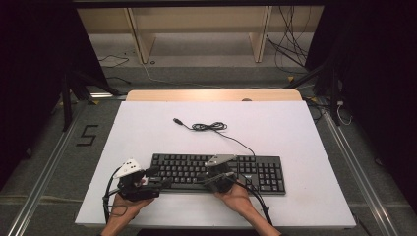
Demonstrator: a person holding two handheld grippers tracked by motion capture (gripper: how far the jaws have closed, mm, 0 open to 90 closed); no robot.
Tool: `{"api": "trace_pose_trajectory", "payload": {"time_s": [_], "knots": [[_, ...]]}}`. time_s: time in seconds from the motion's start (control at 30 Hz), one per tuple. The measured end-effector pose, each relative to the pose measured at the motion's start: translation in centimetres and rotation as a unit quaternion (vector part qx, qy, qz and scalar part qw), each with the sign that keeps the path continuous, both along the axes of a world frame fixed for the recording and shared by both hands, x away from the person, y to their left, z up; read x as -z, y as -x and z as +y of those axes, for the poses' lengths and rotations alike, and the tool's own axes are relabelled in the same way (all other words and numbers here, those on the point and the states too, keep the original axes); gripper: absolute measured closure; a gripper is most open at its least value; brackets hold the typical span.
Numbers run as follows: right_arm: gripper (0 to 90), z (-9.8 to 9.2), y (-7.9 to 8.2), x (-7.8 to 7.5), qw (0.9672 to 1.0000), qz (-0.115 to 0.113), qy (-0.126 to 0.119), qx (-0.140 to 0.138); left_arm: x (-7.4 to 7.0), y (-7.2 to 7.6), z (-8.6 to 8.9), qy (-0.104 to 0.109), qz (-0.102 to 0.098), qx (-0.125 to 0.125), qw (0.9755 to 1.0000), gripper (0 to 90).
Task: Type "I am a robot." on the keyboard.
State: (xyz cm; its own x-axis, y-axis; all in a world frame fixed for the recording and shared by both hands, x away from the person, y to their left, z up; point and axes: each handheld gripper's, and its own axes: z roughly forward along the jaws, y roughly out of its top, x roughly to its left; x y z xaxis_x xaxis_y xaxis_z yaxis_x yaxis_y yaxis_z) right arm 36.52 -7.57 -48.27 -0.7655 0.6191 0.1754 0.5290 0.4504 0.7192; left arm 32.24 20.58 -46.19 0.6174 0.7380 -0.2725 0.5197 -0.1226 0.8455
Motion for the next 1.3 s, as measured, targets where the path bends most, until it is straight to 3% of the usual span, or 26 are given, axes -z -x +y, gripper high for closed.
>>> {"api": "trace_pose_trajectory", "payload": {"time_s": [0.3, 0.43, 0.63, 0.87, 1.13, 1.3], "knots": [[90.0, -0.1, 0.0, -0.1, 0.9999, 0.007, -0.007, 0.007, 0.0, 0.1, 0.0, 0.000, -0.004, 0.000, 1.0000, 24.8], [80.7, -0.5, 0.0, -0.6, 0.9996, 0.011, -0.026, 0.010, 0.0, 0.1, 0.1, 0.002, -0.006, -0.003, 1.0000, 24.7], [58.7, -1.4, 0.2, -1.7, 0.9979, 0.006, -0.065, 0.008, -0.1, 0.1, 0.2, 0.005, -0.012, -0.007, 0.9999, 24.8], [45.8, -1.6, 0.6, -2.4, 0.9972, 0.005, -0.074, 0.007, -0.1, 0.1, 0.3, 0.007, -0.015, -0.012, 0.9998, 24.8], [41.3, -1.5, 1.0, -2.4, 0.9971, 0.005, -0.076, -0.003, -0.1, 0.1, 0.5, 0.008, -0.017, -0.016, 0.9997, 24.8], [45.3, -1.4, 1.2, -2.4, 0.9972, 0.005, -0.075, -0.008, -0.1, 0.0, 0.6, 0.009, -0.018, -0.018, 0.9996, 24.8]]}}
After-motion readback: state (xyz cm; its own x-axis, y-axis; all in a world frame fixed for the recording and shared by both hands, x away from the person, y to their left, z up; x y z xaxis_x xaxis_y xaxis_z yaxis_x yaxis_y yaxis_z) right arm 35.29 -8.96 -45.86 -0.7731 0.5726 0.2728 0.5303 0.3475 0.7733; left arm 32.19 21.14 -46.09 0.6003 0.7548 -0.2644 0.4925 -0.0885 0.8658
